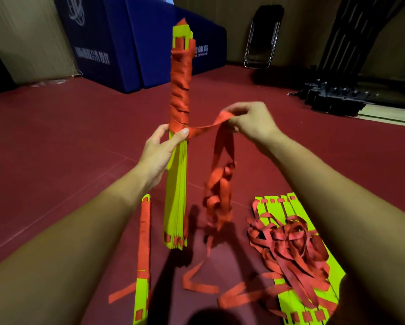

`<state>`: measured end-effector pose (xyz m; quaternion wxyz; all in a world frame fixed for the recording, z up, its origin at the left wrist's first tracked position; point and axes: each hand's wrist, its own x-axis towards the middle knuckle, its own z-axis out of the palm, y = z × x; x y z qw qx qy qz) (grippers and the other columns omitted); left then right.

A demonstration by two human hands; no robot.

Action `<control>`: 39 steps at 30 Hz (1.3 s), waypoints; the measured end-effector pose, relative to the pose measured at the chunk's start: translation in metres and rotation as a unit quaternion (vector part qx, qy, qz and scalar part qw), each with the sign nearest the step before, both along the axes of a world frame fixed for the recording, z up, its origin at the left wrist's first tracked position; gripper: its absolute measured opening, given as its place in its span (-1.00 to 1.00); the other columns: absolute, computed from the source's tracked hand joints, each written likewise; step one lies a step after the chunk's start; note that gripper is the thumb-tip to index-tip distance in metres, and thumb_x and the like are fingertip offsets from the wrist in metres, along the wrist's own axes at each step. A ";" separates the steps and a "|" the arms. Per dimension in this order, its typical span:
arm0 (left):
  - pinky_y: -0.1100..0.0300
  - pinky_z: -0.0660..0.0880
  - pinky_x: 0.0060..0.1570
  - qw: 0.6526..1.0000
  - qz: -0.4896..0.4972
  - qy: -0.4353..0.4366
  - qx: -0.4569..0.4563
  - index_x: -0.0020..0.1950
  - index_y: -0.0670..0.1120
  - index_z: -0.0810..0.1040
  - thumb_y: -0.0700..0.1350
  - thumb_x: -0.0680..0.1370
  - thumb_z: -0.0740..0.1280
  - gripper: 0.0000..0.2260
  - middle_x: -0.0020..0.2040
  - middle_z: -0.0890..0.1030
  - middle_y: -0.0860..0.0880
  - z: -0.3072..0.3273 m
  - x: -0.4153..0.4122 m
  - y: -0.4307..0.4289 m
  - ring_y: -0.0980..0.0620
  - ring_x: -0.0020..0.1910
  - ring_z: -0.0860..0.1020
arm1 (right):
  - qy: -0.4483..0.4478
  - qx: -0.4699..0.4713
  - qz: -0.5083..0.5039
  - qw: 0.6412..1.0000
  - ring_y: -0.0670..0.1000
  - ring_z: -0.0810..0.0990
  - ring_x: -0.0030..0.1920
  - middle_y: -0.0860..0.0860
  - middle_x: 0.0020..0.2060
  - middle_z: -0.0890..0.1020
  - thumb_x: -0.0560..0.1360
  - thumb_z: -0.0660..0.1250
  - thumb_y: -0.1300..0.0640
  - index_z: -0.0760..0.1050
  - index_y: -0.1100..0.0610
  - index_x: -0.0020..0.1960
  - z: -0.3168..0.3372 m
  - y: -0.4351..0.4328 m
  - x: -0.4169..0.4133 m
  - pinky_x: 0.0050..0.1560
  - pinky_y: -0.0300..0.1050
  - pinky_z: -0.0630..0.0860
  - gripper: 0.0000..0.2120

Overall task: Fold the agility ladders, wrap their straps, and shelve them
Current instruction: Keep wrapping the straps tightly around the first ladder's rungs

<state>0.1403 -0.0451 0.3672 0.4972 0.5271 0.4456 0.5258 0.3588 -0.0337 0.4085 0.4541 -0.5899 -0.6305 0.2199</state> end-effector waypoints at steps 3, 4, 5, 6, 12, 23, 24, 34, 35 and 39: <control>0.10 0.49 -0.12 1.000 0.003 -0.019 0.000 -0.01 0.10 0.59 0.03 0.53 0.46 -0.91 -0.17 0.64 0.02 0.002 -0.002 -0.001 0.05 -0.21 0.57 | -0.091 -0.075 0.051 0.992 -0.10 0.55 -0.32 -0.06 -0.35 0.67 0.38 0.41 0.33 0.68 0.00 -0.22 -0.012 -0.003 0.000 -0.18 -0.11 0.51 -0.77; 0.07 0.49 -0.08 1.000 0.006 -0.022 0.002 -0.01 0.10 0.59 0.03 0.53 0.46 -0.91 -0.17 0.64 0.03 0.002 -0.003 -0.001 0.06 -0.20 0.57 | -0.133 -0.094 0.039 0.986 -0.09 0.55 -0.31 -0.02 -0.33 0.68 0.39 0.43 0.29 0.69 0.03 -0.19 -0.016 -0.004 0.000 -0.18 -0.12 0.50 -0.83; 0.06 0.49 -0.06 1.000 0.006 -0.020 0.004 0.00 0.10 0.59 0.03 0.53 0.45 -0.91 -0.17 0.64 0.04 0.002 -0.003 -0.001 0.07 -0.20 0.57 | -0.121 -0.077 0.015 0.990 -0.09 0.56 -0.29 0.00 -0.30 0.68 0.39 0.44 0.26 0.70 0.04 -0.16 -0.013 -0.002 0.001 -0.17 -0.13 0.51 -0.85; 0.06 0.49 -0.06 1.000 0.004 -0.016 0.005 0.00 0.10 0.59 0.03 0.53 0.45 -0.90 -0.17 0.65 0.05 0.002 -0.003 -0.001 0.08 -0.20 0.57 | -0.058 -0.030 0.001 0.998 -0.09 0.58 -0.26 -0.02 -0.28 0.69 0.39 0.45 0.27 0.70 0.03 -0.15 -0.004 0.000 0.002 -0.15 -0.13 0.54 -0.84; 0.19 0.47 -0.22 1.000 0.000 -0.018 0.013 0.01 0.10 0.59 0.04 0.53 0.45 -0.90 -0.18 0.65 0.05 0.004 -0.003 -0.004 0.11 -0.24 0.58 | -0.117 -0.050 0.011 0.992 -0.22 0.52 -0.39 -0.14 -0.42 0.61 0.39 0.41 0.28 0.66 0.00 -0.22 -0.005 -0.006 -0.002 -0.23 -0.24 0.47 -0.82; 0.20 0.48 -0.22 1.000 -0.013 -0.019 0.003 0.05 0.09 0.59 0.04 0.54 0.44 -0.87 -0.15 0.64 0.06 0.006 0.004 -0.006 0.14 -0.23 0.57 | -0.149 -0.199 0.038 0.968 -0.02 0.55 -0.24 0.08 -0.27 0.66 0.43 0.47 0.25 0.72 0.13 -0.11 -0.014 -0.004 0.013 -0.13 -0.08 0.52 -0.92; 0.23 0.48 -0.25 1.000 -0.011 -0.018 0.001 0.06 0.08 0.59 0.03 0.54 0.44 -0.86 -0.14 0.64 0.04 0.007 0.003 -0.006 0.14 -0.23 0.57 | -0.136 -0.206 0.076 0.966 -0.03 0.55 -0.22 0.08 -0.26 0.65 0.45 0.42 0.33 0.71 0.18 -0.06 -0.009 -0.006 0.011 -0.15 -0.13 0.47 -0.86; 0.33 0.43 -0.43 1.000 -0.026 0.011 0.000 0.15 -0.01 0.60 -0.03 0.54 0.46 -0.79 -0.27 0.66 0.04 0.007 0.010 -0.010 0.16 -0.39 0.56 | 0.109 -0.270 0.262 0.920 -0.07 0.58 -0.30 -0.01 -0.29 0.62 0.60 0.29 0.06 0.53 0.10 -0.01 0.006 -0.028 -0.022 -0.37 -0.26 0.30 -0.88; 0.34 0.43 -0.43 1.000 -0.029 0.011 0.001 0.16 -0.02 0.60 -0.05 0.54 0.45 -0.79 -0.26 0.66 0.03 0.006 0.011 -0.010 0.17 -0.38 0.57 | 0.090 -0.247 0.249 0.932 -0.11 0.52 -0.38 -0.04 -0.36 0.57 0.58 0.33 0.02 0.53 0.11 -0.01 0.005 -0.026 -0.023 -0.38 -0.25 0.28 -0.85; 0.37 0.50 -0.25 0.997 -0.075 0.002 0.012 0.20 -0.06 0.58 -0.15 0.58 0.39 -0.81 -0.15 0.68 0.03 0.001 0.011 -0.009 0.22 -0.24 0.60 | 0.069 -0.101 0.178 0.976 -0.13 0.28 -0.52 -0.01 -0.47 0.41 0.54 0.41 0.13 0.60 0.21 -0.09 -0.003 -0.019 -0.025 -0.49 -0.30 0.18 -0.87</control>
